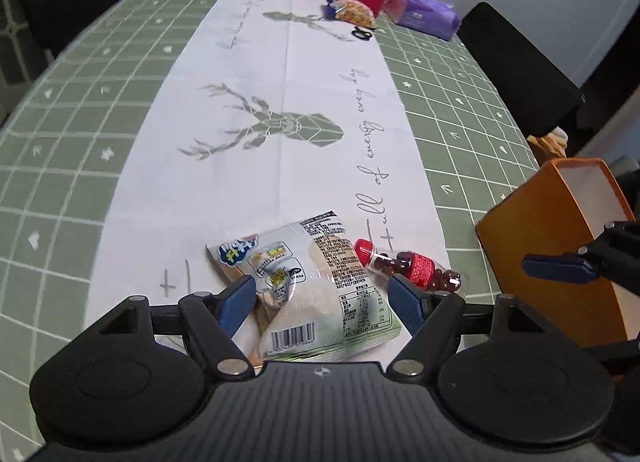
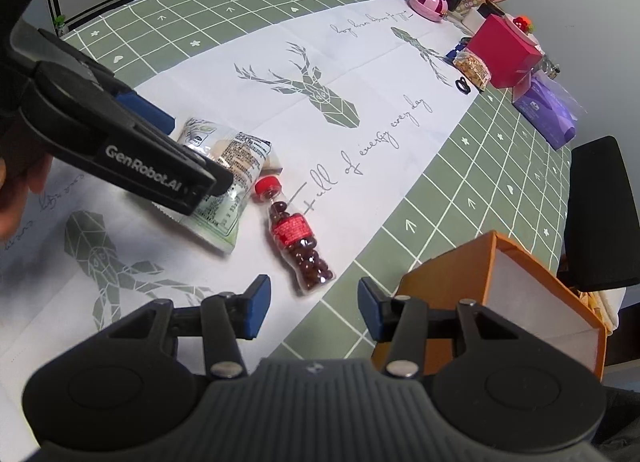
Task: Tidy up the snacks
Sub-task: 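Grasp the white chip bag with the left tool while the right tool grasps the red-capped bottle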
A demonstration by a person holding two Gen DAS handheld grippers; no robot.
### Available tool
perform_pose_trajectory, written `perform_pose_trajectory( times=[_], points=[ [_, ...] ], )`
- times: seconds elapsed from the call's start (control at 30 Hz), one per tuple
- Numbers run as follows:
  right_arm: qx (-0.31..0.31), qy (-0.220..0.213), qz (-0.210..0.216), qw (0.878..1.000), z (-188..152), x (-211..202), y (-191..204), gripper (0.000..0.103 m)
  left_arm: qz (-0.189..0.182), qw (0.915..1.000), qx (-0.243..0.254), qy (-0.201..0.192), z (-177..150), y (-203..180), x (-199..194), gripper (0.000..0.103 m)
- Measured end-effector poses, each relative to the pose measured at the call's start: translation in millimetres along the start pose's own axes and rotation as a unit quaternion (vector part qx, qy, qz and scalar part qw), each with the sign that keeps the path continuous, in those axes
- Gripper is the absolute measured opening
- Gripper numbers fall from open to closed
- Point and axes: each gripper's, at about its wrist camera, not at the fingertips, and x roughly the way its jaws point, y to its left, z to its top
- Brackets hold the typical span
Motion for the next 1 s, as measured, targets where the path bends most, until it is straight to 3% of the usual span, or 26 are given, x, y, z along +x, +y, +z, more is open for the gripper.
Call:
perform_pose_trajectory(
  times=[0.13,0.23,0.37,0.53,0.63,0.7,0.73,0.8,1.0],
  points=[
    [-0.004,0.005,0.002,1.000,6.0,15.2,-0.8,0.047,0.005,0.9991,-0.042,0.009,-1.8,7.2,14.7,0.089],
    [-0.005,0.007,0.001,1.000,10.9,27.6,-1.6,0.047,0.002,0.9989,-0.044,0.016,-2.7,10.5,23.3,0.089],
    [-0.001,0.010,0.004,1.000,17.1,42.5,-1.8,0.047,-0.005,0.9996,-0.020,0.017,-5.4,14.9,24.7,0.088],
    [0.008,0.014,0.001,1.000,21.0,58.0,-0.5,0.046,-0.022,0.9995,0.006,0.021,-10.4,26.1,18.6,0.079],
    [0.018,0.019,0.005,1.000,20.8,64.8,-2.3,0.043,-0.038,0.9982,0.034,0.031,-12.3,32.6,14.6,0.076],
    [0.027,0.022,0.010,0.999,19.2,67.3,-3.6,0.038,-0.057,0.9946,0.070,0.051,-14.1,35.4,11.5,0.075],
    [0.031,0.026,0.016,0.999,17.9,68.9,-4.0,0.031,-0.064,0.9925,0.085,0.060,-15.5,37.0,9.8,0.075],
    [0.036,0.028,0.025,0.999,14.1,68.4,-3.5,0.029,-0.076,0.9884,0.109,0.074,-21.4,43.6,5.6,0.075],
    [0.040,0.034,0.055,0.997,-6.3,54.7,5.4,0.028,-0.095,0.9857,0.113,0.083,-35.7,67.6,-8.4,0.075]
  ],
)
